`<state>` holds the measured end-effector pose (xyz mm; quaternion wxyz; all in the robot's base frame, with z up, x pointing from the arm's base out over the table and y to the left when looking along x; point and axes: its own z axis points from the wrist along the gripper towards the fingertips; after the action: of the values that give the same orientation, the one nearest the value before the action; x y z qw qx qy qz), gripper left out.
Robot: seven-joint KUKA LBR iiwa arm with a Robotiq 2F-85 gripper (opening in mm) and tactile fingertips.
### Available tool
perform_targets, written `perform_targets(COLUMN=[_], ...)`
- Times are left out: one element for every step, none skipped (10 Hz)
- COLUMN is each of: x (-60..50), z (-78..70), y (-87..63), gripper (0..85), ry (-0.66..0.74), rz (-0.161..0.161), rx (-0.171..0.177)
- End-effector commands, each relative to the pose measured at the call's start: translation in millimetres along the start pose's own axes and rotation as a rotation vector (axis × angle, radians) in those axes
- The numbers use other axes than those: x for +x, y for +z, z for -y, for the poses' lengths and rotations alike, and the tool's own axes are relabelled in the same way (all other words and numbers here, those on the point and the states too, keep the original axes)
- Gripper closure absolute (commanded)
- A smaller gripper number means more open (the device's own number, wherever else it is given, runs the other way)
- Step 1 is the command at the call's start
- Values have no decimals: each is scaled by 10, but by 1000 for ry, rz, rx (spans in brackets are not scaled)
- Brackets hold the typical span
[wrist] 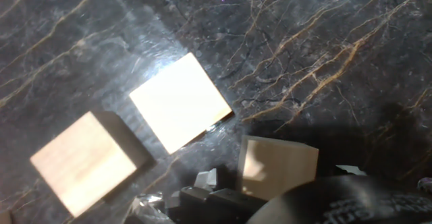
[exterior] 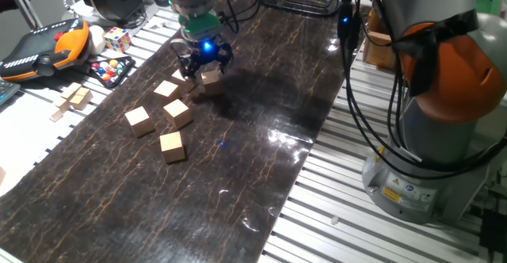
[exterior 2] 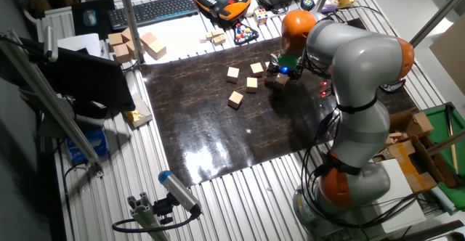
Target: Stack the blocks into a pyramid shape
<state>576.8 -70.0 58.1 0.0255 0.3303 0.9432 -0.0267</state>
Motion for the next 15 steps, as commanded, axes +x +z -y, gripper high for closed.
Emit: perform_targets(x=[-2, -2, 2, -1, 1, 12, 29, 42, 34, 23, 22, 20, 12, 1, -17], z=[7, 17, 20, 26, 36, 45, 42, 33, 40, 50, 55, 66, 82, 95, 114], y=[21, 33, 45, 62, 96, 130, 157, 163, 153, 146, 144, 143, 130, 102, 71], gripper=[0, 0, 0, 0, 0, 0, 0, 0, 0, 77, 177, 363, 520, 703, 843], ry=[7, 15, 20, 28, 34, 31, 29, 32, 28, 23, 22, 10, 4, -1, -2], rz=[0, -3, -3, -5, -9, -9, -4, 1, -3, -13, -18, -23, -32, -38, -45], rx=[2, 0, 0, 0, -5, -5, -6, -7, -9, -17, -21, -25, -31, -31, -33])
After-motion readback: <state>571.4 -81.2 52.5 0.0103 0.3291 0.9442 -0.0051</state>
